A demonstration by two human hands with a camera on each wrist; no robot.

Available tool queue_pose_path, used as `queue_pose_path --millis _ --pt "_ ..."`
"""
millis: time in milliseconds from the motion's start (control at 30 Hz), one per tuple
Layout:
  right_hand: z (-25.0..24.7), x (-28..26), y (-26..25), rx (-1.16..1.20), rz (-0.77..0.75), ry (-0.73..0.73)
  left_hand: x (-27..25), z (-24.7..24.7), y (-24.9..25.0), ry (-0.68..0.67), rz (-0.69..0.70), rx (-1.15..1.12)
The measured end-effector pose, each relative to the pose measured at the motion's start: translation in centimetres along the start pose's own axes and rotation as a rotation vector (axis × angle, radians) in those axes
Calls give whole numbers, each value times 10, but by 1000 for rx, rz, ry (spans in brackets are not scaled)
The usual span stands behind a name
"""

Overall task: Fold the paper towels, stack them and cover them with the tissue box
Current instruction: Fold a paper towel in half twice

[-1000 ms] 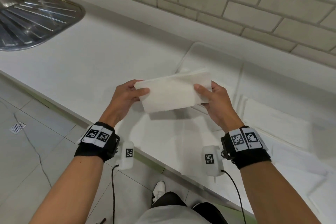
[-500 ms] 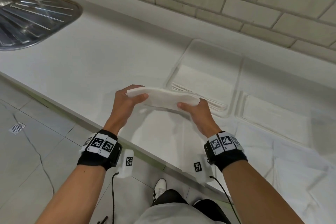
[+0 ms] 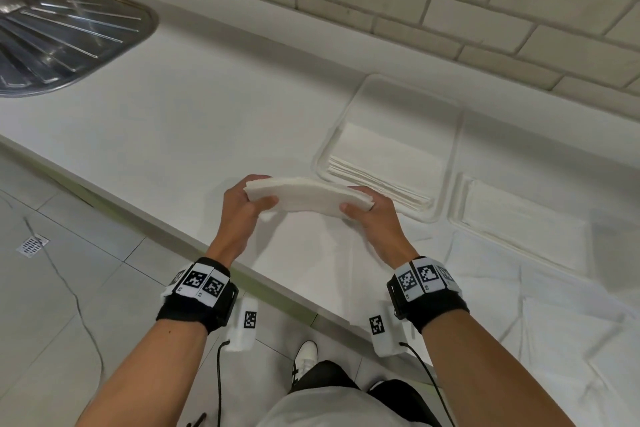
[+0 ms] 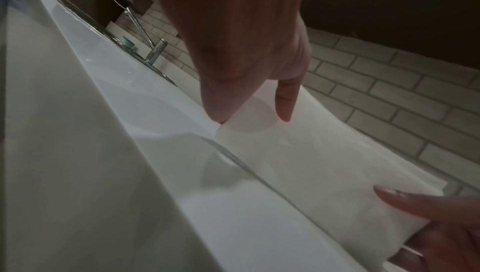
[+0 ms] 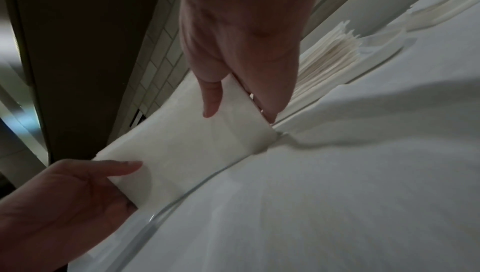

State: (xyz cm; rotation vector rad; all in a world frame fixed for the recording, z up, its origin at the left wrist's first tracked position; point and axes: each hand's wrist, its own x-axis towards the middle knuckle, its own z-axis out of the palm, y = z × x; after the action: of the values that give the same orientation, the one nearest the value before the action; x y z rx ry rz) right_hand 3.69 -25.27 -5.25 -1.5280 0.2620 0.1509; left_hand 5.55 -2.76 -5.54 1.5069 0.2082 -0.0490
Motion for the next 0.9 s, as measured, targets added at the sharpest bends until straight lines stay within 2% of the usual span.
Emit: queue_pose_path --millis 133,367,567,767,900 --pt "3 -1 5 -18 29 8 -1 2 -5 26 -27 1" --pt "2 -1 1 -21 -10 16 0 3 2 6 34 -17" --pt "-2 0 7 -104 13 11 1 1 -8 53 -36 29" --pt "-1 1 6 -100 13 36 3 4 -7 66 -10 41" --pt "-3 -2 6 -192 6 64 -2 3 -6 84 -18 51"
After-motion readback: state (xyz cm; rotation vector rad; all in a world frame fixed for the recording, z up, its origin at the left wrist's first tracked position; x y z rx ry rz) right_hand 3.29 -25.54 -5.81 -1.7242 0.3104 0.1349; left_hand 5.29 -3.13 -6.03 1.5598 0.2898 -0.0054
